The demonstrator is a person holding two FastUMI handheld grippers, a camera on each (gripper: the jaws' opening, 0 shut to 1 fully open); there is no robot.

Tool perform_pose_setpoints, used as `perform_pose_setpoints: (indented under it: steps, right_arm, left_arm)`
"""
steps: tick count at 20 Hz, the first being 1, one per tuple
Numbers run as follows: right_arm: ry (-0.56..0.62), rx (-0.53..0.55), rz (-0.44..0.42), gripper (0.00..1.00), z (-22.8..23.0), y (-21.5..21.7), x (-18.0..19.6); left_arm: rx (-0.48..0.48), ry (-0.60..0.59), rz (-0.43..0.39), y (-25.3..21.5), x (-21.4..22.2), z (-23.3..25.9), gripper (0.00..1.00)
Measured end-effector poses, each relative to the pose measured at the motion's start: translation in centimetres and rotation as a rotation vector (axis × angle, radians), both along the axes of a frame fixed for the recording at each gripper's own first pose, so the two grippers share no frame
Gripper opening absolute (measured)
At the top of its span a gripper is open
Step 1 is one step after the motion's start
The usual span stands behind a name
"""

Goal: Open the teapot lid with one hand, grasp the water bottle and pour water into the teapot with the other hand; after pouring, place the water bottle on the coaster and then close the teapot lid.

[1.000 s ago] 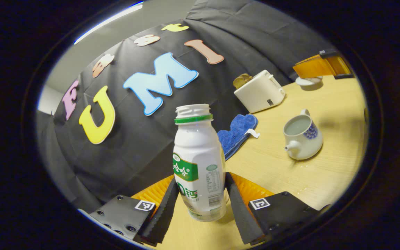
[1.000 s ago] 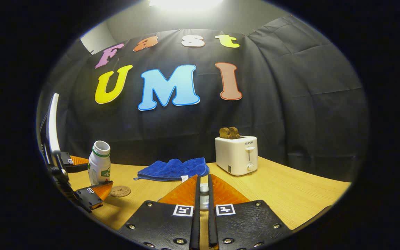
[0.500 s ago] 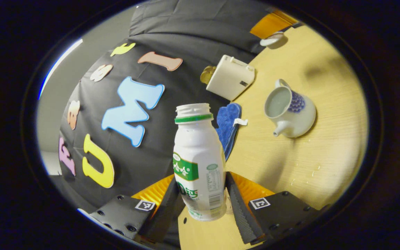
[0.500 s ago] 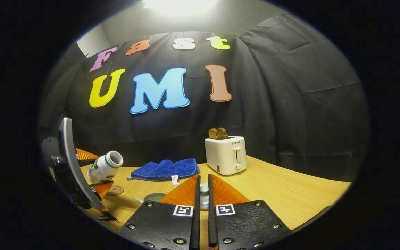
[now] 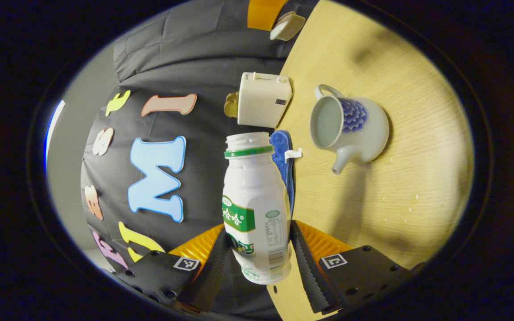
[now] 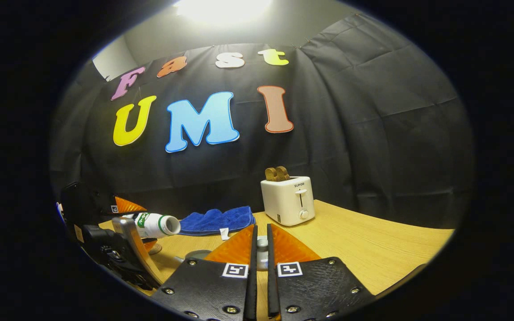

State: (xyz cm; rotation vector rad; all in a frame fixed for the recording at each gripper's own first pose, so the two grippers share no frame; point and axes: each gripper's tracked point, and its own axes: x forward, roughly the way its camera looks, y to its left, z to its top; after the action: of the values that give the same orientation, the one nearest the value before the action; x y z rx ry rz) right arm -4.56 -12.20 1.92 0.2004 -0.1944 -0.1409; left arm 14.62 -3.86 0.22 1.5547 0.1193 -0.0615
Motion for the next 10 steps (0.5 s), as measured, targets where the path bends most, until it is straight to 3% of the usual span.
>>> perform_pose_setpoints:
  steps: [10]
  right_arm:
    - [-0.017, 0.019, 0.001, 0.1, 0.29, -0.36, -0.33]
  left_arm:
    - [0.166, -0.01, -0.005, -0.6, 0.03, 0.08, 0.89]
